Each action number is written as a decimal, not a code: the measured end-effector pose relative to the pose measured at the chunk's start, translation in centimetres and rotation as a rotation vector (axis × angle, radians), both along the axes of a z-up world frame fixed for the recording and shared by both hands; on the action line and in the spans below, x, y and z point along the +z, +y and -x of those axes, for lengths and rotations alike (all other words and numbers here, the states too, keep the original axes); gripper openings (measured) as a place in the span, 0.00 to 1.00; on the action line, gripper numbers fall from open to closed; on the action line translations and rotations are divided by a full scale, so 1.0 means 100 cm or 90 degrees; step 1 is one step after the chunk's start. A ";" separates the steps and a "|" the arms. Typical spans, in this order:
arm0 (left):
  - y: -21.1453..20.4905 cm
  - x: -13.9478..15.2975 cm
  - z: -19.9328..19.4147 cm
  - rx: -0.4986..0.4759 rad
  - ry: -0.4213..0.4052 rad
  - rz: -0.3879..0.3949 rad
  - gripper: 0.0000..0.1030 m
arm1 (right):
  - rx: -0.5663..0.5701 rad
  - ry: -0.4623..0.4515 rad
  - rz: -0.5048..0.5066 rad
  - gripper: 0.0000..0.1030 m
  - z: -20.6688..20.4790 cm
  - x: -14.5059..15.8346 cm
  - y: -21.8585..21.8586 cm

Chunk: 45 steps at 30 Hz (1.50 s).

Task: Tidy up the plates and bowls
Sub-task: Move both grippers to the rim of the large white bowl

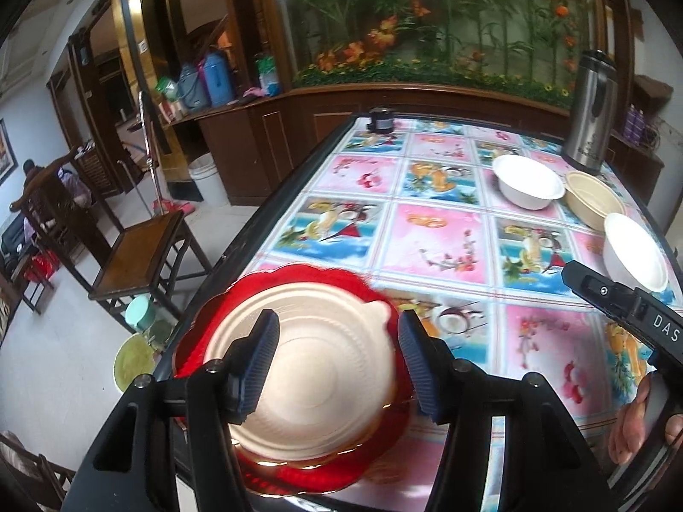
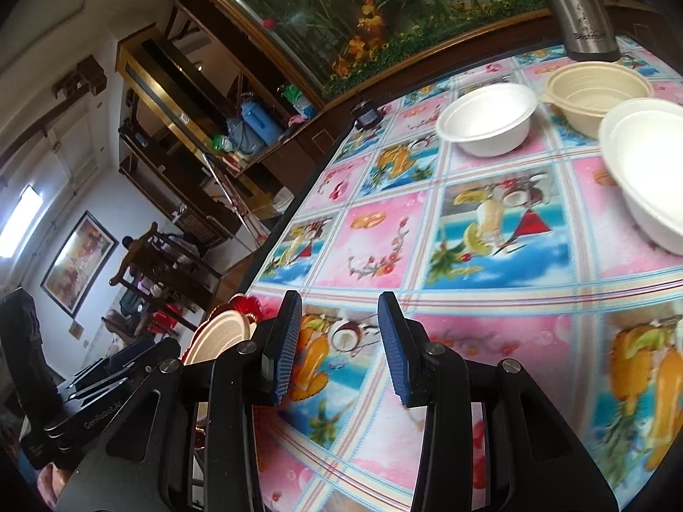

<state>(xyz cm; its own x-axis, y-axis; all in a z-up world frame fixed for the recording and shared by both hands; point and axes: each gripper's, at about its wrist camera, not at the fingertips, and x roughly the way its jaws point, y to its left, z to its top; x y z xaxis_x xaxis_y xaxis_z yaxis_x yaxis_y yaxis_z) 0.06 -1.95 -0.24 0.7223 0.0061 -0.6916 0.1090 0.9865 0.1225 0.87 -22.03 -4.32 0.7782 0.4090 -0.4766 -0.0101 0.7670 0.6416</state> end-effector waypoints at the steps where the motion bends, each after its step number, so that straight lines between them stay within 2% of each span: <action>1: -0.006 0.000 -0.001 -0.006 0.001 -0.003 0.56 | -0.006 -0.002 -0.001 0.36 0.002 0.001 -0.006; 11: -0.078 0.004 -0.010 -0.074 0.008 -0.028 0.57 | -0.085 -0.028 0.012 0.36 0.027 0.013 -0.081; 21: -0.156 -0.005 -0.026 -0.150 0.021 -0.057 0.57 | -0.177 -0.088 0.144 0.36 0.054 0.044 -0.161; 25: -0.185 -0.010 -0.033 -0.173 0.025 -0.069 0.57 | -0.223 -0.086 0.172 0.36 0.058 0.042 -0.190; 28: -0.206 -0.014 -0.036 -0.189 0.027 -0.082 0.57 | -0.248 -0.065 0.132 0.36 0.058 0.031 -0.214; 32: -0.227 -0.017 -0.036 -0.208 0.029 -0.087 0.57 | -0.273 0.011 0.063 0.36 0.050 0.012 -0.243; 35: -0.237 -0.020 -0.035 -0.220 0.032 -0.091 0.57 | -0.283 0.043 0.016 0.35 0.049 0.003 -0.254; 45: -0.271 -0.028 -0.045 -0.244 0.043 -0.098 0.57 | -0.305 0.084 -0.124 0.35 0.058 -0.019 -0.278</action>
